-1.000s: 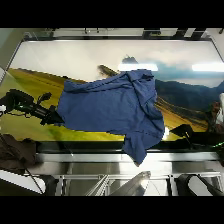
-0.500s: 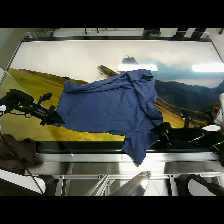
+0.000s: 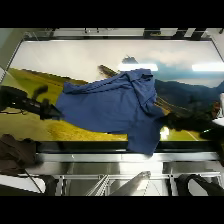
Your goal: Fold the shirts.
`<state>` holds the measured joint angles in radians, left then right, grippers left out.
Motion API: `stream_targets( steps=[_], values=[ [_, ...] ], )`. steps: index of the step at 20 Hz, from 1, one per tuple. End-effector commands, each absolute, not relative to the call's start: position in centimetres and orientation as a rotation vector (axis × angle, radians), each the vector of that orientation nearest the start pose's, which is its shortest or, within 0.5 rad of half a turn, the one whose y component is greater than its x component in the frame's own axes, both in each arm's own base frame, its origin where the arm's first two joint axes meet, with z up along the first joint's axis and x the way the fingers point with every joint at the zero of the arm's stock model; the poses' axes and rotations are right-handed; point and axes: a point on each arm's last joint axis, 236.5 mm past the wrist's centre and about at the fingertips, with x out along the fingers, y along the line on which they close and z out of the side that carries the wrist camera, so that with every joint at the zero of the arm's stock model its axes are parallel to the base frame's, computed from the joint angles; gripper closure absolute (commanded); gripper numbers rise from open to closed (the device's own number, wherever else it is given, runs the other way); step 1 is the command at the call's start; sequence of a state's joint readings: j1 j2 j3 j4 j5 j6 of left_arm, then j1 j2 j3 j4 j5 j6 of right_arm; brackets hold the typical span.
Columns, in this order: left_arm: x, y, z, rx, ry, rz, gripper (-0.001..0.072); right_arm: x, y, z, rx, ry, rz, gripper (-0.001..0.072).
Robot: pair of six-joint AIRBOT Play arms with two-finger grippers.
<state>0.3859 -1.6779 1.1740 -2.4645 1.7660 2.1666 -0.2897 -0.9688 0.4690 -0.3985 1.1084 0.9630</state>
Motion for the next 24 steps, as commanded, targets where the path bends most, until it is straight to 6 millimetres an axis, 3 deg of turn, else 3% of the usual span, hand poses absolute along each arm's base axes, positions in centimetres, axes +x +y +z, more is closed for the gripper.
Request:
stream_targets(
  steps=[1,3,6,8,9,11,12,14,15,18,19,21,24],
  values=[
    [34.7,-7.4,14.4,-0.745,0.957,-1.165,0.0686,29.9,9.5,18.5,0.760,0.521,0.653,0.0688],
    [33.2,-7.4,24.9,-0.542,0.650,-1.185,0.0685,27.1,7.7,30.4,0.585,0.160,0.610,0.0688],
    [27.1,-9.7,36.3,-0.145,0.412,-1.095,0.0685,21.6,9.3,42.7,0.301,-0.189,0.550,0.0688],
    [22.4,-12.4,42.5,0.108,0.256,-1.000,0.0685,19.3,10.9,48.2,0.194,-0.335,0.560,0.0688],
    [20.4,-13.7,44.7,0.213,0.189,-0.962,0.0685,18.8,11.0,50.0,0.147,-0.382,0.549,0.0688],
    [18.1,-15.4,47.4,0.346,0.091,-0.926,0.0684,19.1,10.1,52.3,0.099,-0.432,0.511,0.0688],
    [18.3,-15.5,48.0,0.356,0.071,-0.921,0.0684,19.8,9.2,52.6,0.098,-0.434,0.498,0.0688],
    [21.0,-14.2,47.8,0.238,0.098,-0.951,0.0684,22.3,6.9,51.3,0.151,-0.376,0.510,0.0688],
    [22.9,-13.3,46.5,0.163,0.147,-0.979,0.0684,23.7,6.0,50.2,0.182,-0.326,0.540,0.0688],
    [29.2,-10.7,40.1,-0.089,0.345,-1.075,0.0684,28.4,5.0,44.8,0.315,-0.134,0.695,0.0687],
    [31.3,-9.9,38.0,-0.174,0.396,-1.090,0.0684,30.7,5.0,42.1,0.355,-0.047,0.718,0.0687],
    [35.2,-8.7,33.3,-0.336,0.506,-1.111,0.0684,35.5,6.6,34.3,0.420,0.182,0.769,0.0687],
    [40.0,-7.6,22.6,-0.508,0.760,-1.058,0.0685,41.8,10.4,22.5,0.488,0.453,0.794,0.0687]
  ],
)
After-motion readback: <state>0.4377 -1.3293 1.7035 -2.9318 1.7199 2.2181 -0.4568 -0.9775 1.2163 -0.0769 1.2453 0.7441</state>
